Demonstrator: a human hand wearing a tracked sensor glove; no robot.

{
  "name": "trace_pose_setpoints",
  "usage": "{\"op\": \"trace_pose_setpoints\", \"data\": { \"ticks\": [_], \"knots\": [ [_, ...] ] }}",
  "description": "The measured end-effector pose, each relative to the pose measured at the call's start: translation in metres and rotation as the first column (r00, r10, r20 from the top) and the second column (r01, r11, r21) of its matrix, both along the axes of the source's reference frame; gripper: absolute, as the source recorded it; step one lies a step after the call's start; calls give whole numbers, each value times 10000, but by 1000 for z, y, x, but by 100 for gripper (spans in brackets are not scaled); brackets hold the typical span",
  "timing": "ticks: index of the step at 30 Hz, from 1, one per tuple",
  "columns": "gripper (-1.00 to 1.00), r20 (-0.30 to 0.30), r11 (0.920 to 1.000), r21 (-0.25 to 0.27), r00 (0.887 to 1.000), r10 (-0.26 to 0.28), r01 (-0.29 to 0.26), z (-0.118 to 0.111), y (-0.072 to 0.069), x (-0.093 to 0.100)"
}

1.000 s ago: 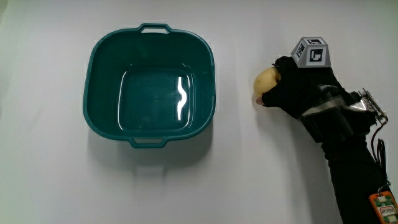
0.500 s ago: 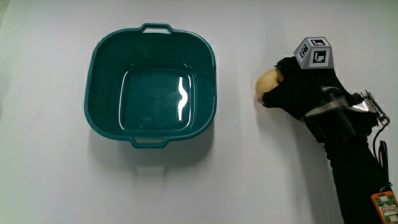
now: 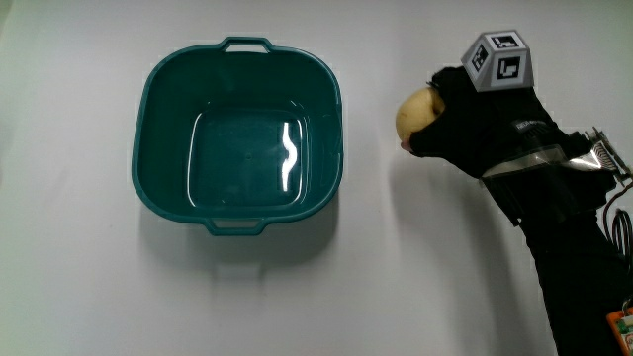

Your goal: Pick pear from desk

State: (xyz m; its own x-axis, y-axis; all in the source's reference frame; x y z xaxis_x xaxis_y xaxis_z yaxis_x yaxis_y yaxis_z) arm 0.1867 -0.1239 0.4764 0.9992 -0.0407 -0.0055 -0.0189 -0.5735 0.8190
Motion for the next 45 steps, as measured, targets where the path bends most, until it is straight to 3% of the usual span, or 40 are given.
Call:
{"op": "trace_pose_setpoints", "data": {
  "ticks": [5,6,11,12,14,15,16,22,30,35,36,38,39,40,41,42,44,45],
  "knots": [
    [51,-190,9999,80,9997,153,-151,3,0,2],
    [54,1,9998,93,9999,150,-150,3,0,1],
    [69,-128,9994,309,9997,187,-183,2,0,2],
    [71,110,9996,251,9998,160,-163,3,0,3],
    [77,-99,9980,605,9998,182,-176,3,0,5],
    [80,7,9989,425,9998,191,-191,4,1,6],
    [83,117,9976,680,9998,135,-143,2,1,5],
    [100,66,9945,1037,9999,116,-122,2,2,7],
    [100,-36,9913,1307,9999,-169,172,-8,-1,5],
    [100,-190,9831,1794,9992,-338,367,-26,-6,-2],
    [100,146,9816,1843,9985,-528,492,-37,-6,-8],
    [100,26,9724,2239,9976,-685,661,-48,-8,-13],
    [100,84,9750,2124,9976,-685,651,-50,-9,-15],
    [100,65,9708,2272,9967,-813,777,-54,-11,-18],
    [100,350,9722,2211,9957,-863,765,-62,-11,-22],
    [100,158,9657,2485,9965,-821,757,-65,-12,-24],
    [100,503,9689,2337,9942,-955,813,-72,-14,-30],
    [100,663,9630,2582,9930,-973,771,-77,-13,-35]
  ]
}}
